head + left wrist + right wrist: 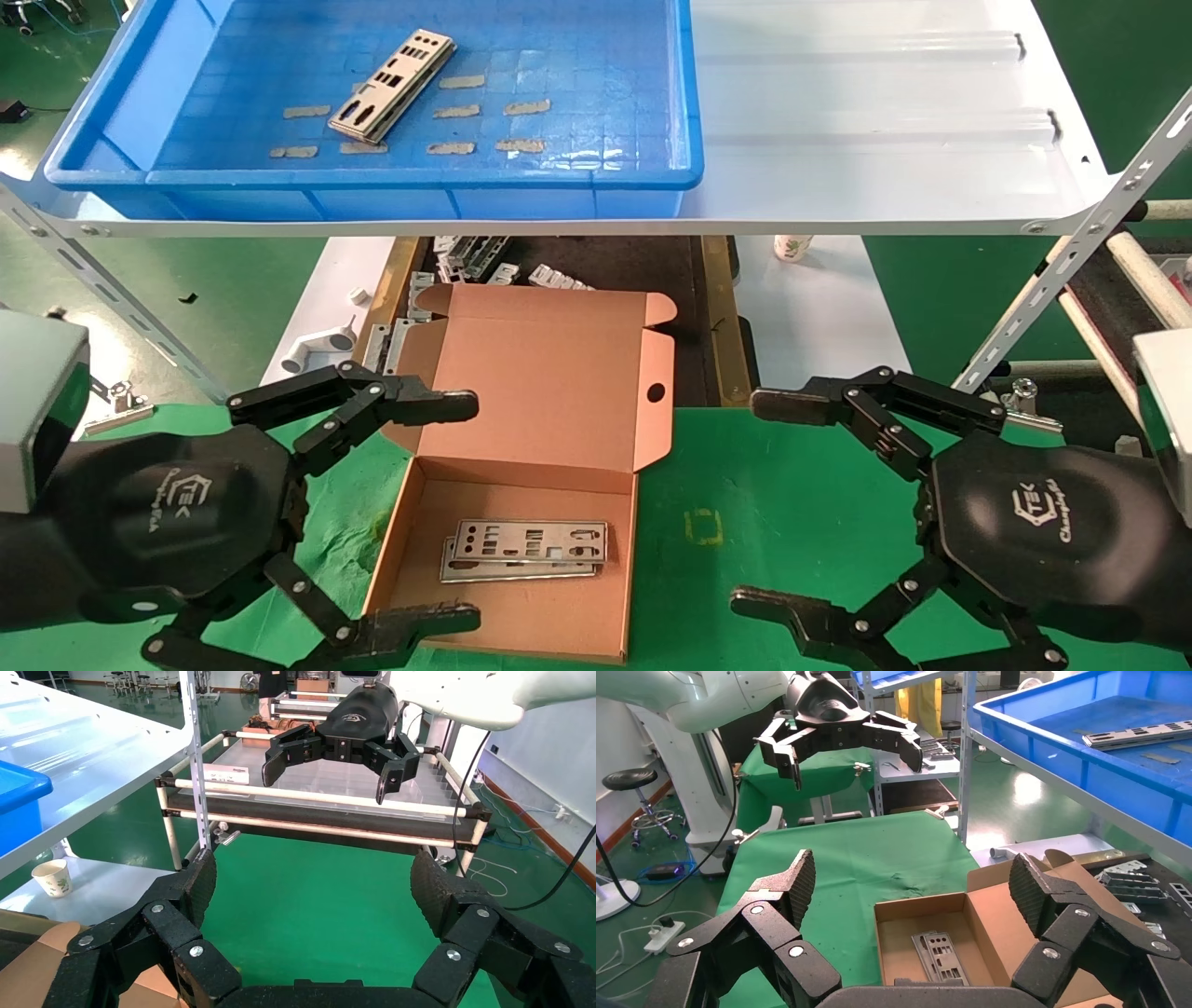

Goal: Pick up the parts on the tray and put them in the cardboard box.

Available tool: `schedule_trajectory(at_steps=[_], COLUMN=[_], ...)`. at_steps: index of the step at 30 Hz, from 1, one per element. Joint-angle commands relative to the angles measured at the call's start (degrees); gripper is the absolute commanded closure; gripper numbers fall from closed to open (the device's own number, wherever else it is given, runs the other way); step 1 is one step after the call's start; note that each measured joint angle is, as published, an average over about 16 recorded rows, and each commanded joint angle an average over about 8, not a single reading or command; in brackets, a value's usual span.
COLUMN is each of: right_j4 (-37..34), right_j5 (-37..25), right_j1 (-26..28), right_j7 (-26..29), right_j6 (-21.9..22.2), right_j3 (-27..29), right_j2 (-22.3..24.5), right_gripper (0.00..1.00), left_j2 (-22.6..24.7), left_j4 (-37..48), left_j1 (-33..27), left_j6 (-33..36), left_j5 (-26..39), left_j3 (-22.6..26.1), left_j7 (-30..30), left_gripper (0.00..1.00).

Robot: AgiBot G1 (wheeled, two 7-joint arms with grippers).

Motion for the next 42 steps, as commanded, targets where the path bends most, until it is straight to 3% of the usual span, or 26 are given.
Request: schedule_trajectory(at_steps=[1,42], right_j4=[0.0,0.0], right_j5=[0.0,0.0], right_j1=[0.0,0.0], right_j7=[0.0,0.0], right_j6=[0.0,0.0], right_j3=[0.0,0.0], right_j2=[0.0,0.0], right_gripper=[0.0,0.0], left_j2=[0.07,0.35], left_j4=[0.15,0.75], left_j1=[-0.08,-0.4], left_j6=[-0.01,-0.03], left_j5=[0.07,0.32], left_j3=[0.1,0.5], left_j7=[0.06,0.33], left_gripper=[0.0,0.0])
